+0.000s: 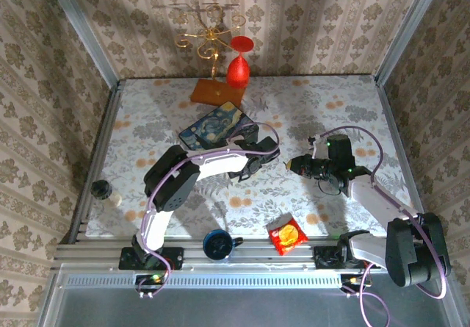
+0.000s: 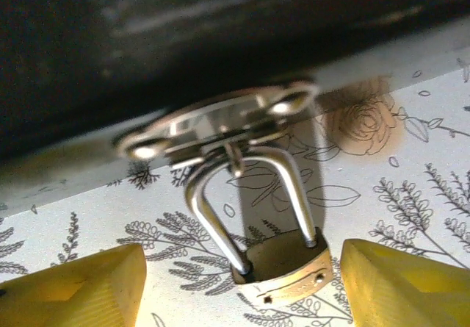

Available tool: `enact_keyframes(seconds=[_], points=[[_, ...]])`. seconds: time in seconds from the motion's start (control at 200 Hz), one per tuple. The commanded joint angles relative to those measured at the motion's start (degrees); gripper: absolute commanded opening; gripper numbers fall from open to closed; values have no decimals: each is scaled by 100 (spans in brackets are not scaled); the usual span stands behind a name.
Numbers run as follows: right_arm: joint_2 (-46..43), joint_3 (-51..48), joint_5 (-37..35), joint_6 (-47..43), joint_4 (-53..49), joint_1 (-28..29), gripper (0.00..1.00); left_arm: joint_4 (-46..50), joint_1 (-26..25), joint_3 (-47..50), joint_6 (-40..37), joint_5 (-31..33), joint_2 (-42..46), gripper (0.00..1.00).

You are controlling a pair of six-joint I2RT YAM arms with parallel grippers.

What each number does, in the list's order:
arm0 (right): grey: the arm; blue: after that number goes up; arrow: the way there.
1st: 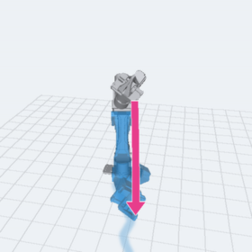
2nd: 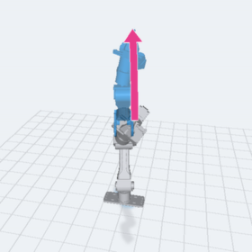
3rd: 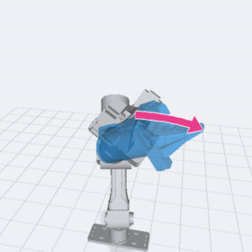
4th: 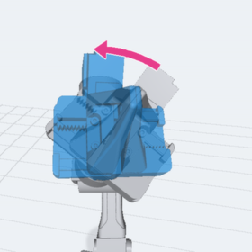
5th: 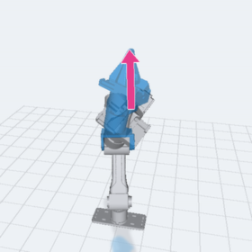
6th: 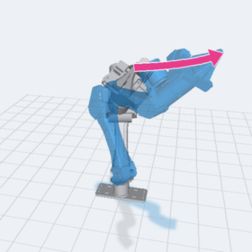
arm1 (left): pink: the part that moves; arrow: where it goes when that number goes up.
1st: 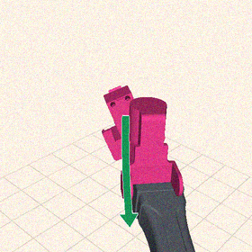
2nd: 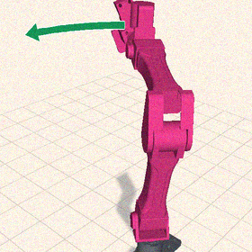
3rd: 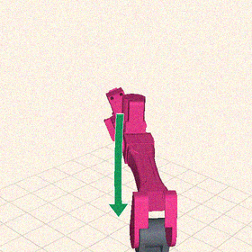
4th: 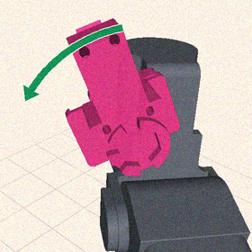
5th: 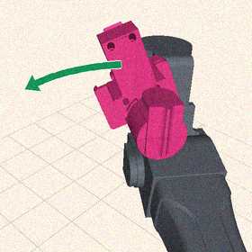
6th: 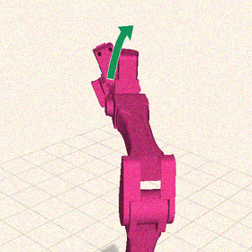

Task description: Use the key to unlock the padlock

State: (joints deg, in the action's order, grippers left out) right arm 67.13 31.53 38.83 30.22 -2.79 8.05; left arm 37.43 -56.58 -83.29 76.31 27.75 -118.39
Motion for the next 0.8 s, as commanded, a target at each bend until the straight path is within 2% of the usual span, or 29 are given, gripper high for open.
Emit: enact_keyframes(seconds=[0.0,0.07,0.165,0.4,0.52,0.64,0.725,0.795], points=[[21,-50,199,-25,186,-30,0,33,-53,-133,2,231,-157,69],[32,-57,222,10,241,-32,0,-147,-62,-81,-136,200,-139,64],[31,-50,263,35,257,-32,0,-668,-67,200,-468,88,45,64],[-5,-94,248,110,366,-32,0,-3675,26,2159,-1261,-585,963,65],[9,-94,261,159,436,-32,0,-4432,99,2663,-1453,-821,1166,64],[-36,-93,292,195,442,-32,0,-5268,194,3134,-1423,-1169,1248,59],[-103,-133,266,219,440,-32,0,-5600,259,3341,-1365,-1413,1257,57],[-175,-169,223,241,451,-32,0,-5797,299,3450,-1381,-1578,1248,51]])
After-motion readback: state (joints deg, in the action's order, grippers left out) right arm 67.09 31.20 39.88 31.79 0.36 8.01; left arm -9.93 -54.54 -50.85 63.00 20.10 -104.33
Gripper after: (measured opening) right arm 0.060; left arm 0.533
